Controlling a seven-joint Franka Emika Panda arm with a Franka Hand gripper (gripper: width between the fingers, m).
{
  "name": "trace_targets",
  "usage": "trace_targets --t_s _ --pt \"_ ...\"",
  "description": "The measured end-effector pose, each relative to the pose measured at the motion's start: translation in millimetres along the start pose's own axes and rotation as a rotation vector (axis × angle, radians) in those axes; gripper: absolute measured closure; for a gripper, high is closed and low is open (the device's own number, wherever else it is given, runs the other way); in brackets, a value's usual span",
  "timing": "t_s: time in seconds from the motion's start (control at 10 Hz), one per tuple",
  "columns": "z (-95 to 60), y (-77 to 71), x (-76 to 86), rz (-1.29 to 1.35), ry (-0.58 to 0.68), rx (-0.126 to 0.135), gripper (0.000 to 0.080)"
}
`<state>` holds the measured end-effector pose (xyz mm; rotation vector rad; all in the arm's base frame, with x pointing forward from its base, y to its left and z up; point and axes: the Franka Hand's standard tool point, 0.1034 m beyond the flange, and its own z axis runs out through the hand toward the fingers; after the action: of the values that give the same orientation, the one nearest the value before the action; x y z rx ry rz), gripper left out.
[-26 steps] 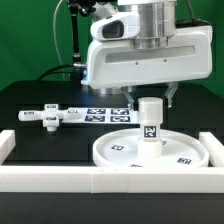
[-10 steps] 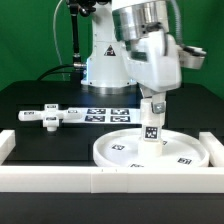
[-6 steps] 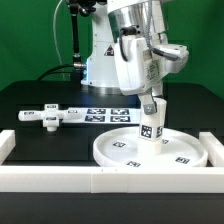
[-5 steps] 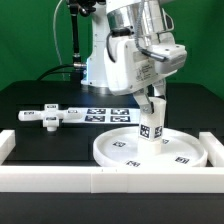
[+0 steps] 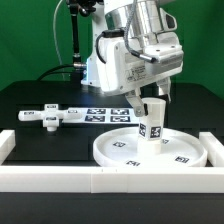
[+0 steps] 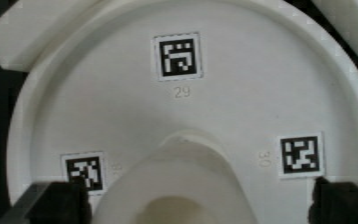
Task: Assemble round table
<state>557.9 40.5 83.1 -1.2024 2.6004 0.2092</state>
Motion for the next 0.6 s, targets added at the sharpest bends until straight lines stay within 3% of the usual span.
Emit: trace_targets --t_s 0.1,0.4,0.5,0.6 --pt "0.2 0.0 0.2 -0.058 0.001 0.0 0.0159" --pt "0.4 0.1 0.2 -0.307 0.001 0.0 0.0151" --pt "1.1 1.8 1.6 -0.434 0.007 -0.024 0.0151" --pt "1.3 1.9 3.2 -0.556 0.017 -0.067 0.0151"
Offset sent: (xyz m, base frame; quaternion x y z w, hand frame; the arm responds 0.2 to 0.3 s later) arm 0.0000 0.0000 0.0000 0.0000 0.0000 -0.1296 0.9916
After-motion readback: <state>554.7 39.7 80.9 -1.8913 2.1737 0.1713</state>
